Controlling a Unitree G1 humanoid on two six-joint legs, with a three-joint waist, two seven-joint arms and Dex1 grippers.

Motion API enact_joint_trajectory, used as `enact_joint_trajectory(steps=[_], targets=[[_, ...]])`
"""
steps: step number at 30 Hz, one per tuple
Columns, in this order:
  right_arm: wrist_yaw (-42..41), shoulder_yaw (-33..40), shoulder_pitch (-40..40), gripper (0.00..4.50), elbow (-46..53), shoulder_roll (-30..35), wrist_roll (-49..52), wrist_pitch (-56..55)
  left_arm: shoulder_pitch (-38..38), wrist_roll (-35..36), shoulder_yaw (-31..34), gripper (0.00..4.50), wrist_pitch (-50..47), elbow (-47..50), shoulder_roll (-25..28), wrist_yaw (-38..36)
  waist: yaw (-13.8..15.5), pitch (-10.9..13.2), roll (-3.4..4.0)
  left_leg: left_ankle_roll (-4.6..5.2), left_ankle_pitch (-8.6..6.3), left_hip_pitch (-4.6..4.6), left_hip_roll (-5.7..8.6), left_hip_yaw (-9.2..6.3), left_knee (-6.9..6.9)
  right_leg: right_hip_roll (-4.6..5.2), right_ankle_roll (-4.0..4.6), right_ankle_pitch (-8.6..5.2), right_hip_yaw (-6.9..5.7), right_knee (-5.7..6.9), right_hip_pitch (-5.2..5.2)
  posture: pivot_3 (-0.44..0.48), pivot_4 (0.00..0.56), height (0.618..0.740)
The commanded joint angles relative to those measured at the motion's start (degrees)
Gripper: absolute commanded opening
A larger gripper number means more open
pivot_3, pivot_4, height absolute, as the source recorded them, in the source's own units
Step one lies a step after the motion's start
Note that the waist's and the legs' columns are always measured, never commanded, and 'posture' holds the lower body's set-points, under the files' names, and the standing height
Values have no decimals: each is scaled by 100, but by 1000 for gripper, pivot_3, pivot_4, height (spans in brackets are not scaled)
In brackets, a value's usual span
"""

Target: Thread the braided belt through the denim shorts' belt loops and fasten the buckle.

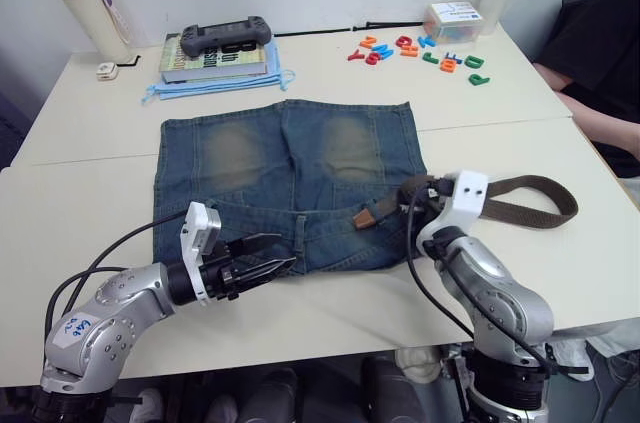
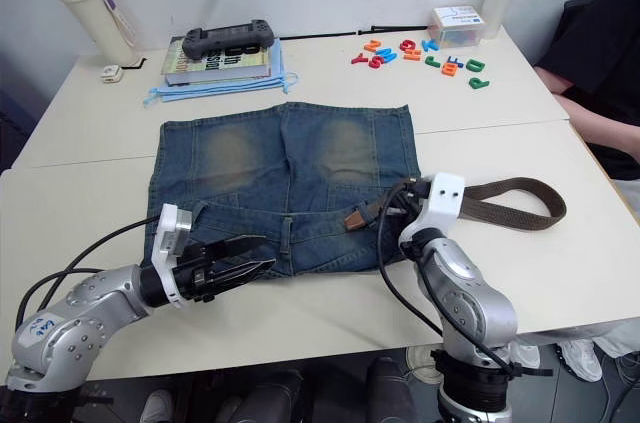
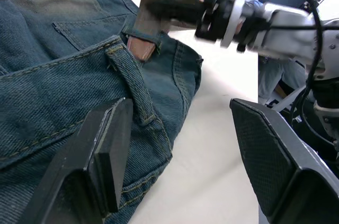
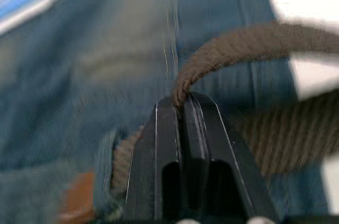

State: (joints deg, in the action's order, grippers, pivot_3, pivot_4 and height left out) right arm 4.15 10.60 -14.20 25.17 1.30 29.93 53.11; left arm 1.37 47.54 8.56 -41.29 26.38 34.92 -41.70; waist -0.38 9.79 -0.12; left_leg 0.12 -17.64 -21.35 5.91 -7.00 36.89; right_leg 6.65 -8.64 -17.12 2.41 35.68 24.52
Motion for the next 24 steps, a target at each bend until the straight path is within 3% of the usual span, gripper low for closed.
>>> enact_joint_trajectory(steps=[1,8,15,21,24], targets=[[-22,219,-168,0,-210,13,279,386,29,90,37,3270,-5,160,4,1,-4,0,0,0,0,0,-1,1,0,-1,1,0,0,0,0,0,150,740],[-221,373,-308,0,-674,77,467,597,48,31,-23,3270,57,143,-20,-3,-12,-3,-4,-2,-1,9,-5,1,1,-5,4,2,-1,0,-8,0,150,740],[-289,526,-298,0,-814,-49,815,834,821,-702,-961,3270,393,-211,-599,216,1,-10,-16,-4,-2,14,-8,2,4,-8,11,6,-4,-1,-15,0,150,740],[-350,502,-316,0,-711,122,937,1034,2079,-2196,-1966,3270,891,-1044,-1607,1194,-16,-12,-21,-10,-4,12,-16,4,6,-15,14,7,-11,-1,-12,0,150,740],[-260,578,-310,0,-673,129,937,1042,2598,-3503,-2620,3270,1756,-1481,-1578,1433,-28,-12,-21,-11,-4,11,-18,7,7,-17,14,8,-10,0,-10,0,150,740]])
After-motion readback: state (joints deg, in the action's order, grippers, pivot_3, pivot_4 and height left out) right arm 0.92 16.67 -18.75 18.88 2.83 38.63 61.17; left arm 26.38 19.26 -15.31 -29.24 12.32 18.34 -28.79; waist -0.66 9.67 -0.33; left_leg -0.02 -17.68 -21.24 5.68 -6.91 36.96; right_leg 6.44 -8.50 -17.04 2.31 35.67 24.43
